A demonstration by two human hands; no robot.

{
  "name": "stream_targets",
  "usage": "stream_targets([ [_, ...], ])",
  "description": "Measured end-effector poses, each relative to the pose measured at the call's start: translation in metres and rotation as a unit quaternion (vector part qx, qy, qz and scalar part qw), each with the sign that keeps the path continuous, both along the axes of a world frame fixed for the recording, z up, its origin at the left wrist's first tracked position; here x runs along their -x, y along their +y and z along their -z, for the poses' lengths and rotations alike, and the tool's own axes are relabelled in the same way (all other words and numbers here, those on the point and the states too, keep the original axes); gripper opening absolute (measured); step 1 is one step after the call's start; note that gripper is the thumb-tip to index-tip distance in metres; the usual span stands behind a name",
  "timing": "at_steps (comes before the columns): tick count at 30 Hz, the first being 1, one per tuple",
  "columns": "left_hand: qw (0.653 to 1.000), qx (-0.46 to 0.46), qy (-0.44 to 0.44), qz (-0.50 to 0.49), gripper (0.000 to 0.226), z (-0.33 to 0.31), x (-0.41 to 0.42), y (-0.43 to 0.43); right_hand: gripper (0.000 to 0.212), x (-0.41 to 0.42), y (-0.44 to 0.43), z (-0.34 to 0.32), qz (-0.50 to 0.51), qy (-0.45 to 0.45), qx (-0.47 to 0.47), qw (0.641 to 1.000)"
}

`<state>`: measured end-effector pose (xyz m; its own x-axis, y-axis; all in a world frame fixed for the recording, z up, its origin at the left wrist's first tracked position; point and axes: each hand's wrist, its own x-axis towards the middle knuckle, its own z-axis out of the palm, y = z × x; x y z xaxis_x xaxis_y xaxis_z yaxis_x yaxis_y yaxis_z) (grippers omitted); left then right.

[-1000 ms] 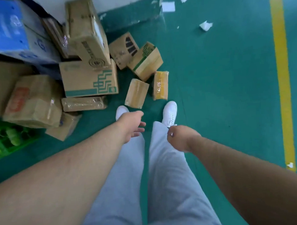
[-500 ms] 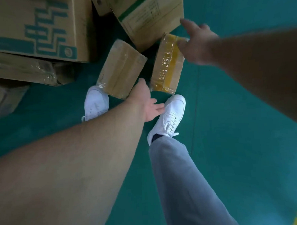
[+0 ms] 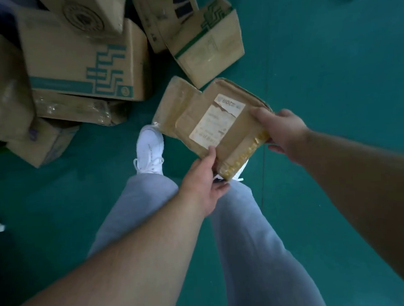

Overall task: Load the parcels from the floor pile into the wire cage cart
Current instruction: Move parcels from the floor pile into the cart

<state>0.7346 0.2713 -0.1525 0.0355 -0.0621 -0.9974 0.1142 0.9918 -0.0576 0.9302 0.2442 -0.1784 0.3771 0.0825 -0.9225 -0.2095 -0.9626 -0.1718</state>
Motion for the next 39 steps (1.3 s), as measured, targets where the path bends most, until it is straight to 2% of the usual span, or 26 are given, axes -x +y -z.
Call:
stream_targets([
  [2,0.999,-0.046,0.001,-0.001,0.037,-0.048,0.013,0.011,0.053,0.003,-0.005,-0.051,0.042,0.052,-0.036,0.997],
  [4,0.996,-0.083,-0.011,-0.023,0.034,-0.092,0.021,0.027,0.056,0.004,-0.009,-0.099,0.073,0.118,-0.069,0.988],
  [6,0.992,-0.115,-0.03,-0.039,0.041,-0.153,0.03,0.048,0.061,0.007,-0.01,-0.155,0.095,0.171,-0.1,0.976],
  [8,0.986,-0.158,-0.044,-0.026,0.053,-0.215,0.041,0.066,0.051,0.009,-0.001,-0.218,0.086,0.197,-0.13,0.968],
  [11,0.971,-0.228,-0.063,-0.032,0.058,-0.313,0.063,0.088,0.067,0.018,0.03,-0.312,0.032,0.214,-0.172,0.961],
  [15,0.95,-0.292,-0.057,-0.09,0.051,-0.421,0.098,0.09,0.063,0.052,0.074,-0.422,-0.069,0.2,-0.23,0.95],
  [18,0.924,-0.345,-0.045,-0.156,0.039,-0.482,0.152,0.076,0.064,0.1,0.096,-0.483,-0.146,0.208,-0.29,0.923],
  [23,0.878,-0.412,-0.022,-0.242,0.064,-0.543,0.267,0.032,0.062,0.216,0.089,-0.55,-0.252,0.217,-0.329,0.884],
  [30,0.782,-0.497,0.003,-0.377,0.042,-0.572,0.462,-0.097,0.049,0.449,0.006,-0.597,-0.308,0.232,-0.382,0.84],
  [31,0.757,-0.508,0.024,-0.41,0.046,-0.575,0.5,-0.133,0.051,0.5,-0.019,-0.6,-0.322,0.239,-0.381,0.833],
  [33,0.756,-0.496,0.06,-0.423,0.059,-0.581,0.532,-0.169,0.046,0.55,-0.046,-0.6,-0.337,0.229,-0.381,0.83],
  [34,0.751,-0.484,0.091,-0.441,0.063,-0.583,0.559,-0.198,0.041,0.586,-0.065,-0.603,-0.366,0.239,-0.376,0.817],
  [39,0.684,-0.486,0.174,-0.515,0.057,-0.601,0.668,-0.318,0.035,0.728,-0.15,-0.619,-0.478,0.282,-0.35,0.755],
])
